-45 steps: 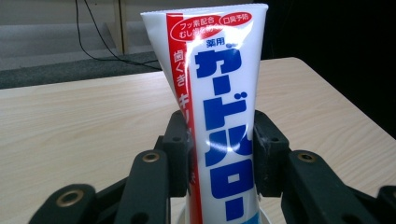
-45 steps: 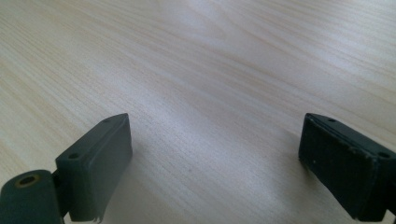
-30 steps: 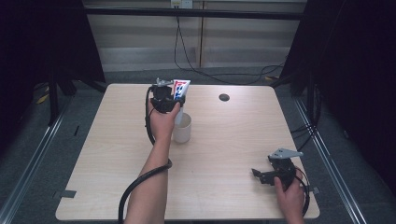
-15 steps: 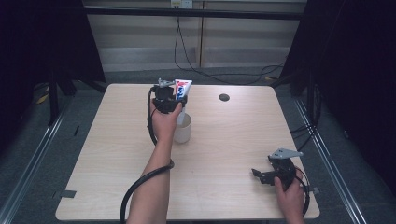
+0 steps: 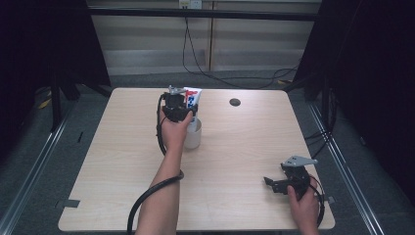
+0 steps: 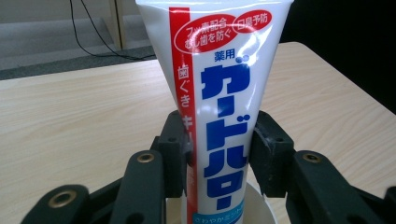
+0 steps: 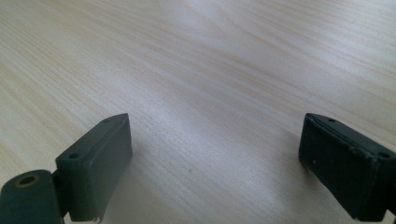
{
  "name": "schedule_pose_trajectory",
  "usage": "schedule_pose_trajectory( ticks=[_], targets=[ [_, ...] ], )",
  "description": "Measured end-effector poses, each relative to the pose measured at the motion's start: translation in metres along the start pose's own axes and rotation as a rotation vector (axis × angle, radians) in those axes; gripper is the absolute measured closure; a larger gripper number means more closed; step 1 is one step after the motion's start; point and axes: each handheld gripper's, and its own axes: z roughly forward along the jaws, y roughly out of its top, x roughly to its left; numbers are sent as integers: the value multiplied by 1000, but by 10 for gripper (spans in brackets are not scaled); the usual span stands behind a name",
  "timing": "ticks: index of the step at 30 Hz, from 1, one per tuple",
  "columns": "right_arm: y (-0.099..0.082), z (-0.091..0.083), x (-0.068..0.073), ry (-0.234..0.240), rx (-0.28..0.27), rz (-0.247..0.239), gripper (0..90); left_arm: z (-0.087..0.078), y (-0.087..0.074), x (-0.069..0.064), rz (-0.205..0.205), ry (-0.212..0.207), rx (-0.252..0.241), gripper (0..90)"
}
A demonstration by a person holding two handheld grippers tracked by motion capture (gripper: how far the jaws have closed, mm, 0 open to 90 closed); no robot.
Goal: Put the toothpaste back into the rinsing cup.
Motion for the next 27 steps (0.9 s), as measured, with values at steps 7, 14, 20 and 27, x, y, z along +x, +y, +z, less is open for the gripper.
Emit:
schedule_pose_trajectory(
  ticks=[7,14,20,27],
  targets=[
    [0,0,0,0,0,0,93,-1,-5,-4,12,-3,6,612],
    [0,0,0,0,0,1,92,-5,-9,-6,25,-2,10,611],
    [0,0,0,0,0,1,92,-8,-17,-4,20,13,20,610],
    [0,0,0,0,0,1,93,-10,-21,-4,24,14,22,608]
  ],
)
